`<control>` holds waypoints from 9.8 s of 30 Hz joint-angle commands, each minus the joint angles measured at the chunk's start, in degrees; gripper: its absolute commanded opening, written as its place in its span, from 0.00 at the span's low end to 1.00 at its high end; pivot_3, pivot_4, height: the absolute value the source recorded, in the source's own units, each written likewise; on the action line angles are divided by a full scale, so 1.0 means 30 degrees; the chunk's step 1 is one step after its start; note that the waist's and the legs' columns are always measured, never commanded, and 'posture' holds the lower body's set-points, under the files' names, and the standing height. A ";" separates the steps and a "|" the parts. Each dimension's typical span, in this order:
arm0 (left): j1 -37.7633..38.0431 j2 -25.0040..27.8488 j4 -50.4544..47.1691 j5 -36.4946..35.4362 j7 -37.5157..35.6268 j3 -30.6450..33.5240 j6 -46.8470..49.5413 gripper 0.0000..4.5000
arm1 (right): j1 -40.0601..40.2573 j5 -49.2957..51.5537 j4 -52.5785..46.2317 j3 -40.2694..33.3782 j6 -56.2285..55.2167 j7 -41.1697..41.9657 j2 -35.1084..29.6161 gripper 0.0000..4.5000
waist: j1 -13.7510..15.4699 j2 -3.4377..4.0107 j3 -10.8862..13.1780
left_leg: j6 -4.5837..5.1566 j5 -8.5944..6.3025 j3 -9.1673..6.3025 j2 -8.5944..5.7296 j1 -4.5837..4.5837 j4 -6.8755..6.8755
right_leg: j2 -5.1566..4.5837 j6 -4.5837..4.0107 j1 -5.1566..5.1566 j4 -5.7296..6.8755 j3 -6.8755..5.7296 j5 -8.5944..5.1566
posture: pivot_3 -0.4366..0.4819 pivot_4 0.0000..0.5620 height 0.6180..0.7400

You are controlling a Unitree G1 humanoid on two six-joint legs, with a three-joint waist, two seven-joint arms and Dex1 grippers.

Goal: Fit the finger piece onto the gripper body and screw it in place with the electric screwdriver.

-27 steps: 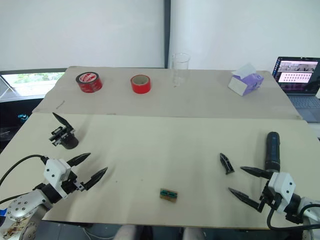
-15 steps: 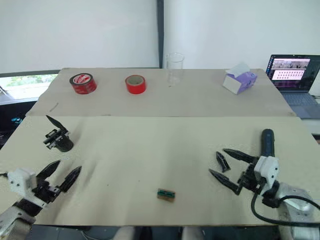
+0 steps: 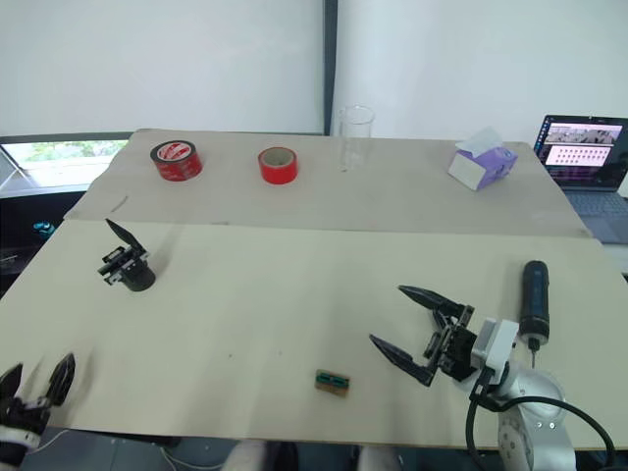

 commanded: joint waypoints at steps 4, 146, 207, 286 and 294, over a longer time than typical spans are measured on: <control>-0.3475 0.1589 0.0680 0.2406 0.1658 -0.2398 0.1763 1.00 | 0.0026 0.1517 -0.0510 -0.0183 0.1770 0.0971 -0.1755 1.00 | -0.0040 -0.0011 -0.0011 | 0.0021 0.0019 0.0017 -0.0002 -0.0010 -0.0010 | 0.0029 0.0041 0.0053 0.0021 0.0003 0.0034 | 0.48 0.27 1.00; -1.9002 -0.0743 1.2696 0.7013 -1.6423 -1.7874 -0.2165 0.99 | 0.5762 0.0340 -0.3777 -0.3305 0.2875 -0.0813 -0.3190 1.00 | 0.0186 0.0059 -0.0055 | 0.0287 0.0051 -0.0030 -0.0060 -0.0117 0.0187 | 0.0070 0.0181 0.0067 0.0027 0.0019 0.0111 | 0.48 0.27 1.00; -1.9228 -0.0534 1.2507 0.7546 -1.6125 -1.8308 -0.2446 0.98 | 0.5526 -0.0106 -0.2577 -0.3062 0.2296 0.0144 -0.2849 1.00 | 0.0123 0.0076 -0.0066 | 0.0330 0.0024 -0.0031 -0.0076 -0.0141 0.0246 | 0.0047 0.0210 0.0070 0.0033 0.0018 0.0117 | 0.48 0.27 1.00; -1.4255 0.3881 -0.3629 -0.2676 -1.2347 -1.2016 0.7640 1.00 | 0.6651 0.4098 -0.7405 -0.8435 1.8634 -1.1807 -0.7349 1.00 | -0.0421 0.0253 -0.0166 | 0.0366 -0.0040 0.0014 -0.0063 -0.0161 0.0307 | 0.0044 0.0213 0.0046 0.0044 0.0171 0.0102 | 0.48 0.27 1.00; -1.4647 0.3571 -0.5264 -0.2663 -1.1647 -1.2754 0.8577 1.00 | -0.2496 0.6992 -0.2684 -0.3354 2.8702 -1.2388 -1.3440 1.00 | -0.0247 0.0122 -0.0087 | 0.0332 -0.0018 -0.0050 -0.0060 -0.0188 0.0282 | 0.0152 0.0187 0.0036 0.0018 0.0150 0.0091 | 0.48 0.27 1.00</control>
